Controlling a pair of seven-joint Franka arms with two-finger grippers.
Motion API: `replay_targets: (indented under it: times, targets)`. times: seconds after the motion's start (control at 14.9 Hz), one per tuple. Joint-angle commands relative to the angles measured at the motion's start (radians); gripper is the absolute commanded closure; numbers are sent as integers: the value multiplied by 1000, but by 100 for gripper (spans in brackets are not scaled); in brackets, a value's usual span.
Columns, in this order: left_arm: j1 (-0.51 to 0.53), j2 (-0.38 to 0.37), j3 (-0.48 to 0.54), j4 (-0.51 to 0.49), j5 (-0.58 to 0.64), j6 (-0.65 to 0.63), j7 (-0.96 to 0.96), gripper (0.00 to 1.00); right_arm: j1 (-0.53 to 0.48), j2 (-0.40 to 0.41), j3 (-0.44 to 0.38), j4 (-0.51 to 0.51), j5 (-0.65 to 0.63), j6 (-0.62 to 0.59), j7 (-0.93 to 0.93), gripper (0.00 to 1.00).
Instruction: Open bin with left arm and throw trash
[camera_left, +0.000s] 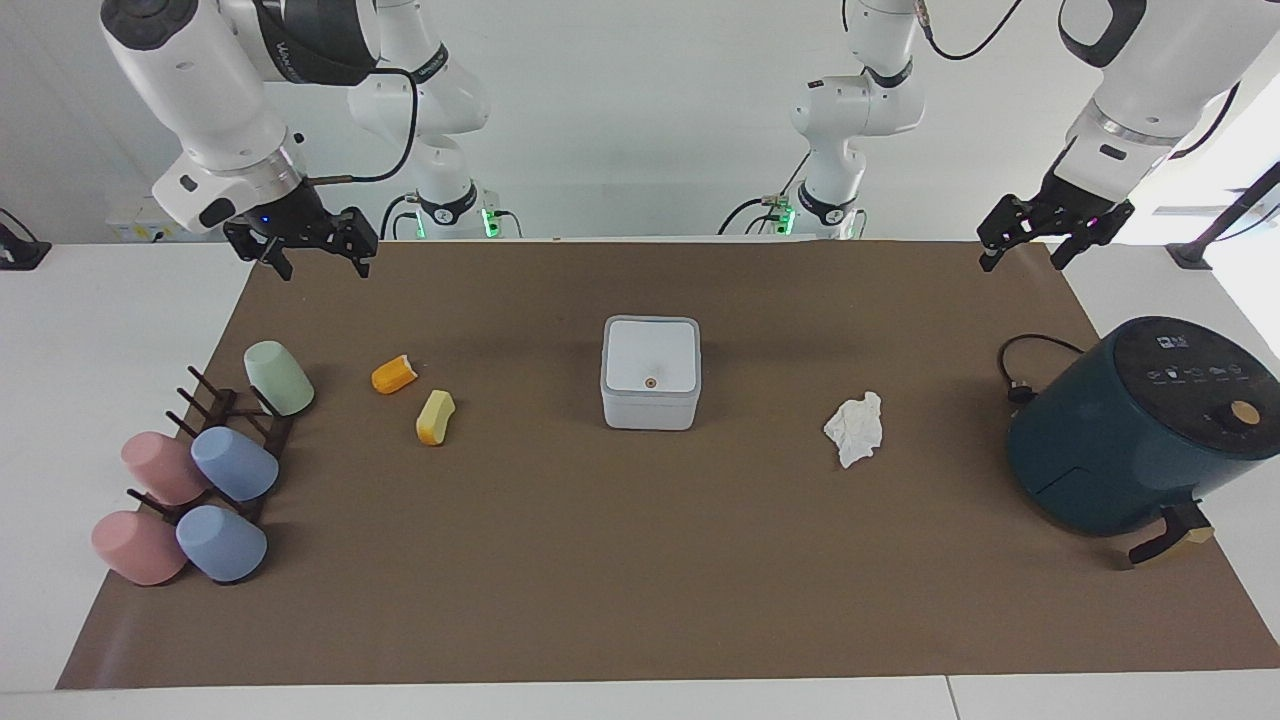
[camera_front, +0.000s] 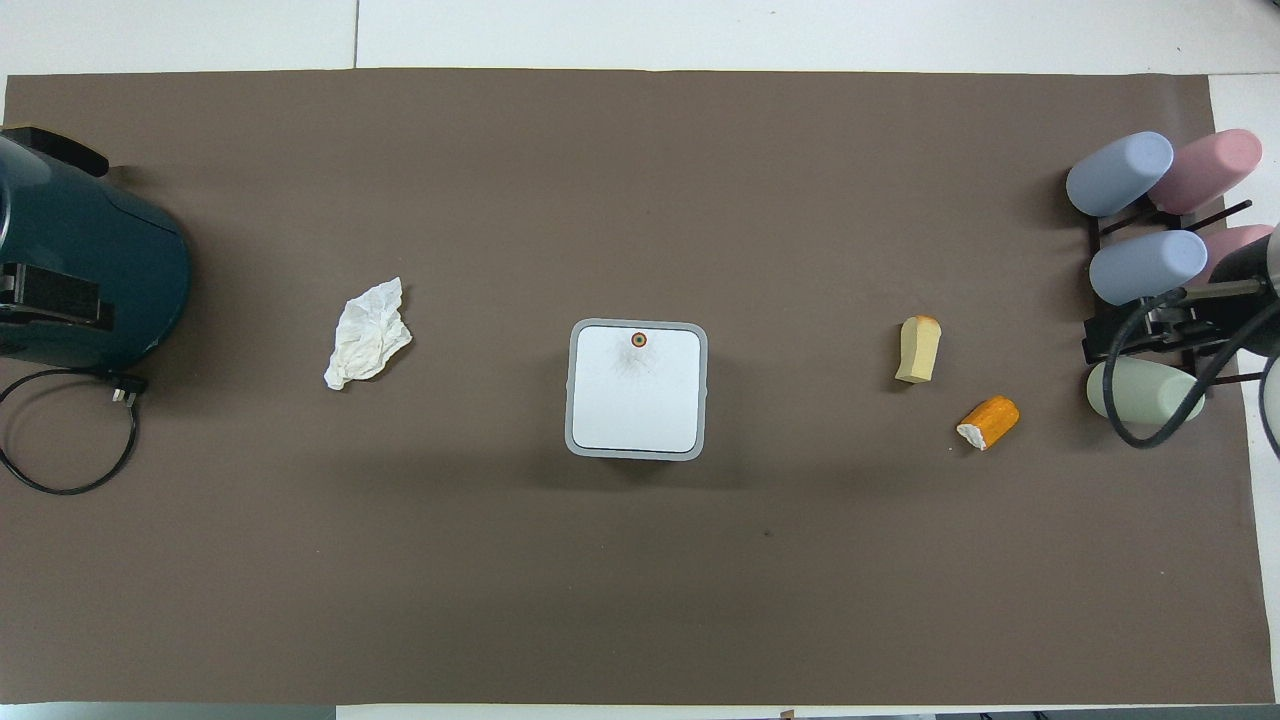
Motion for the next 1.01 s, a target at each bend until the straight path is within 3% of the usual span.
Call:
replay_targets:
  times: [0.0, 0.4, 0.54, 0.6, 0.67, 0.74, 0.94]
  targets:
    - [-8, -13, 10, -21, 4, 8, 11, 0, -13, -11, 2, -1, 18, 14, -15, 0]
    - [-23, -13, 1, -21, 4, 21, 1, 0, -13, -11, 0, -1, 21, 17, -12, 0]
    - [-84, -15, -4, -36, 3, 53, -2, 0, -5, -11, 2, -7, 21, 40, -9, 0]
    - [-115, -31, -4, -68, 3, 97, -4, 14, 0, -14, 2, -24, 21, 89, -8, 0]
    - [-132, -39, -4, -92, 3, 125, -11, 50, 0, -17, 3, -48, 21, 130, -8, 0]
    - [-164, -54, -7, -117, 3, 134, -7, 100, 3, -15, 5, -90, 21, 191, -12, 0]
    - [-281, -73, -7, -203, 1, 232, -51, 100, 51, 5, 16, -243, 21, 401, -18, 0]
